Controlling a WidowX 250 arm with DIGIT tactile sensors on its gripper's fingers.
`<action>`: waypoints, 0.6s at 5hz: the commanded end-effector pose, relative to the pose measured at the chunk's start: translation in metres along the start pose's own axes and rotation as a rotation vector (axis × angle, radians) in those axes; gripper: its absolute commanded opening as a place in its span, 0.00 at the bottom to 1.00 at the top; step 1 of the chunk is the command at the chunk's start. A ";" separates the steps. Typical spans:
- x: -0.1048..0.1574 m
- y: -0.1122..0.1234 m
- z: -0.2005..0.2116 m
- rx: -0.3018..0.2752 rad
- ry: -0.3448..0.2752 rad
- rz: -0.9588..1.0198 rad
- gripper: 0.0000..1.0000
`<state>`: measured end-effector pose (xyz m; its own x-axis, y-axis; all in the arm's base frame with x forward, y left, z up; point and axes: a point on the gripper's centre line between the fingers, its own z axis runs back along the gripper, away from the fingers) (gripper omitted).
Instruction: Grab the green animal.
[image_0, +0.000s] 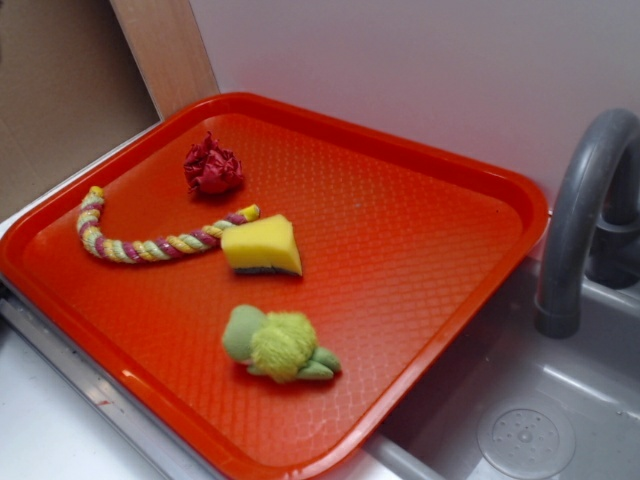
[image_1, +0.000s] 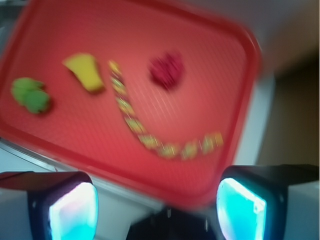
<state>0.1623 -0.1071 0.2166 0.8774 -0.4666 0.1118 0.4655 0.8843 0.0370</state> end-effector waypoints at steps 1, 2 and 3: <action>0.052 -0.086 -0.002 -0.107 -0.129 -0.505 1.00; 0.056 -0.115 -0.016 -0.195 -0.145 -0.743 1.00; 0.061 -0.141 -0.041 -0.257 -0.099 -0.876 1.00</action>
<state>0.1755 -0.2565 0.1519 0.2282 -0.9607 0.1578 0.9715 0.2139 -0.1023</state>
